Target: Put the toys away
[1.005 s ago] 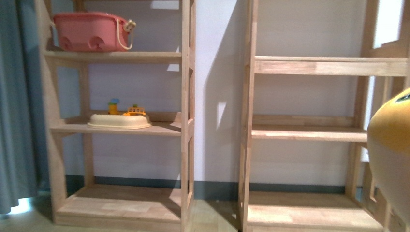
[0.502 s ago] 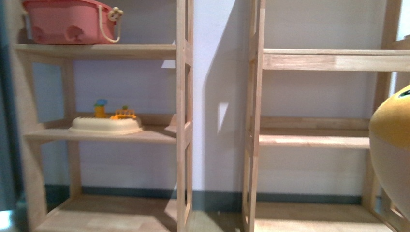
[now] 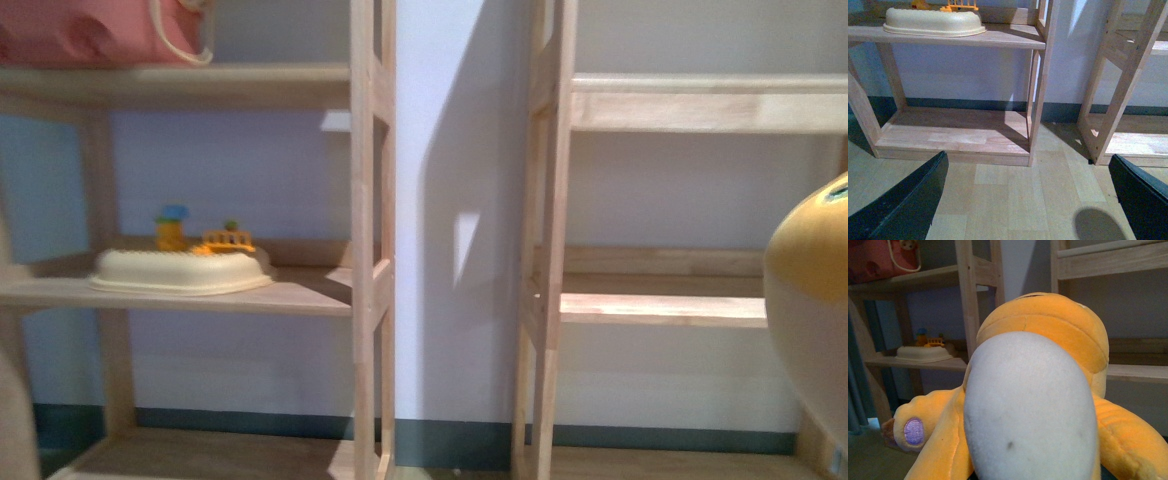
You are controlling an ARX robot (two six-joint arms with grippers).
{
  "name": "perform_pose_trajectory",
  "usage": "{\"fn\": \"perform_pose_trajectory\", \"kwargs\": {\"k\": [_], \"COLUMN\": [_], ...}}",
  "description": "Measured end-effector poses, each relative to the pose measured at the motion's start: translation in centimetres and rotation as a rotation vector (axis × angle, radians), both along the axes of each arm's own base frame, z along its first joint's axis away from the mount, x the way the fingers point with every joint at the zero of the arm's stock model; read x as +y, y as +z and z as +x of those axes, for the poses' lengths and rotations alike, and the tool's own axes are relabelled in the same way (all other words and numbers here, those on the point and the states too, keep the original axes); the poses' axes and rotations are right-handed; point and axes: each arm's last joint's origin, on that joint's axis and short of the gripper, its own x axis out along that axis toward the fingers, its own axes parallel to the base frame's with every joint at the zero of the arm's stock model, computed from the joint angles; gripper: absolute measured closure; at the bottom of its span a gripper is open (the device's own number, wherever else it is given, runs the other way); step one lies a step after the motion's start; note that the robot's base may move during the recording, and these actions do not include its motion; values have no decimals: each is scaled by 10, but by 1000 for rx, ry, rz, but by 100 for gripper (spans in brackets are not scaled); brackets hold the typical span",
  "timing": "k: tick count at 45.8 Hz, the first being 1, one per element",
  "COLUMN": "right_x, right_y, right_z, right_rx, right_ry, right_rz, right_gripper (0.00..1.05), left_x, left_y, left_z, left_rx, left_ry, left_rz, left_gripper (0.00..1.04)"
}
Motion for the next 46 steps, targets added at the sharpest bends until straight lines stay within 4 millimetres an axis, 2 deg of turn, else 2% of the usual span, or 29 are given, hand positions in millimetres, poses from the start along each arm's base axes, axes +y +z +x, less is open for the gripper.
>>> {"fn": "perform_pose_trajectory", "kwargs": {"k": [46], "right_x": [0], "right_y": [0], "right_z": [0], "right_rx": [3], "right_ry": [1], "right_rz": [0], "right_gripper": [96], "left_x": [0], "left_y": [0], "left_z": [0], "left_rx": [-1], "left_ry": [1], "left_rz": [0], "left_gripper": [6]}}
